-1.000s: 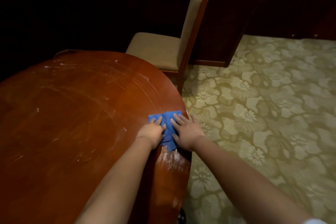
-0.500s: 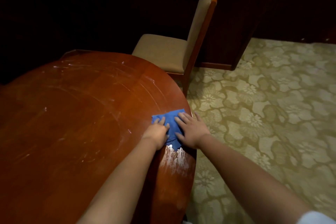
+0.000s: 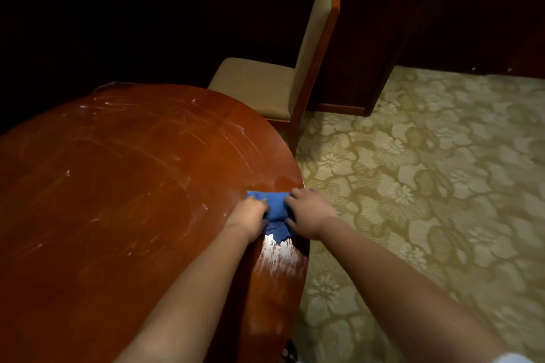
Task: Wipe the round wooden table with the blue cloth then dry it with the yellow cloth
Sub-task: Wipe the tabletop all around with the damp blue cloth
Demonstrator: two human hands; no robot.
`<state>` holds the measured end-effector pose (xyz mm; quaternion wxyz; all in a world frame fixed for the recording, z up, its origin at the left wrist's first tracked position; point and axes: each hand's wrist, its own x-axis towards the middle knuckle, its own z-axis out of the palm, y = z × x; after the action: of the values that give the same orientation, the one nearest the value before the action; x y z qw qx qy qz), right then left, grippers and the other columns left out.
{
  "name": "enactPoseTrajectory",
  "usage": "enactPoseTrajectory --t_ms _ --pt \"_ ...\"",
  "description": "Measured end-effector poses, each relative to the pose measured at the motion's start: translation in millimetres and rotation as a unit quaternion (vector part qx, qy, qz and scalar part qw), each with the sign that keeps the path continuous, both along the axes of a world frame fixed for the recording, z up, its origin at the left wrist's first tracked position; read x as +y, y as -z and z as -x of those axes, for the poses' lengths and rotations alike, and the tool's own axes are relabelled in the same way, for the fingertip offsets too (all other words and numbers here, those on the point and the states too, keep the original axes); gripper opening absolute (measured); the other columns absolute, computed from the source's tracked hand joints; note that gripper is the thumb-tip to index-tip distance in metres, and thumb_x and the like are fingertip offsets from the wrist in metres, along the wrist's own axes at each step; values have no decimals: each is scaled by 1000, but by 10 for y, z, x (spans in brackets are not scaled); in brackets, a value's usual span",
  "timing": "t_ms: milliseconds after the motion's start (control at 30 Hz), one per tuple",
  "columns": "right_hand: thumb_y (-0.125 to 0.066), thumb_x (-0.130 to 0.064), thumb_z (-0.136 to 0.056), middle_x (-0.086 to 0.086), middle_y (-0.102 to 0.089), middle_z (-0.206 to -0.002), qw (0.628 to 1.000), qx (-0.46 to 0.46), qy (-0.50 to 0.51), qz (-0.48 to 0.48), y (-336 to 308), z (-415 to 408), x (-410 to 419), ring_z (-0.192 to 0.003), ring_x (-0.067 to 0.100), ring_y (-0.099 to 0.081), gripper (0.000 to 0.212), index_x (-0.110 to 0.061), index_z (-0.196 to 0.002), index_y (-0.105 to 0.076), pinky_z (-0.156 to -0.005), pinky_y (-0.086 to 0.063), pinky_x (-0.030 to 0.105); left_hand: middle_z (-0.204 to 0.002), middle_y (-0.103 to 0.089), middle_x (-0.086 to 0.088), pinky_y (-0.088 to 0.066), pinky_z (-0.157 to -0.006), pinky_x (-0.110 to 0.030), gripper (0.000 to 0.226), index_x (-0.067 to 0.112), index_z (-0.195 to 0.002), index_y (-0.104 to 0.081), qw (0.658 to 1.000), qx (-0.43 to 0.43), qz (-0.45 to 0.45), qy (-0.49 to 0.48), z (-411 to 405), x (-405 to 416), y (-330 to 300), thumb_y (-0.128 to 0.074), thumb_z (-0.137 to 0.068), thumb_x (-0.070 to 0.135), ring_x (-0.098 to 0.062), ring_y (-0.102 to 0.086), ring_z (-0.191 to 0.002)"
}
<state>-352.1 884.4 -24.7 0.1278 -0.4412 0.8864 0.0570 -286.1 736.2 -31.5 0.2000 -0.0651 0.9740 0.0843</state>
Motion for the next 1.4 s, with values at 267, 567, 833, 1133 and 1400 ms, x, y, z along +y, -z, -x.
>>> enactPoseTrajectory --t_ms 267,567,833,1133,1400 --pt "-45 -38 -96 9 -49 -126 1000 7 11 25 52 -183 135 -116 27 -46 37 -13 -122 -49 -97 -35 36 -121 -57 -15 -41 -84 -32 24 10 -114 -56 1000 16 -15 0 -165 108 -43 -53 -91 14 -34 -56 -107" --pt "-53 -26 -92 7 -63 -109 1000 9 -4 -18 -117 -289 76 -103 26 -60 28 -14 -117 -56 -79 -46 32 -109 -66 -13 -48 -77 -34 18 13 -101 -64 999 9 14 29 -256 186 -171 -59 -83 15 -34 -61 -101" --pt "-57 -19 -83 6 -63 -86 992 -98 61 -59 -303 -342 19 -79 27 -60 13 -15 -87 -68 -64 -46 28 -109 -68 -9 -48 -78 -28 23 17 -103 -70 995 -68 -26 69 -237 211 -292 -68 -80 16 -28 -63 -100" --pt "-69 -31 -82 8 -69 -103 972 -201 114 -43 -172 -388 44 -94 26 -64 31 -11 -106 -71 -77 -54 33 -106 -70 -9 -50 -75 -29 21 14 -100 -73 993 -93 -22 67 -294 165 -275 -71 -80 9 -25 -66 -96" --pt "-56 -30 -88 6 -63 -100 992 -81 95 28 -77 -514 60 -93 27 -60 24 -15 -104 -65 -68 -45 31 -107 -66 -14 -48 -77 -33 21 10 -103 -67 997 -33 42 53 -386 152 -233 -63 -82 10 -33 -63 -99"
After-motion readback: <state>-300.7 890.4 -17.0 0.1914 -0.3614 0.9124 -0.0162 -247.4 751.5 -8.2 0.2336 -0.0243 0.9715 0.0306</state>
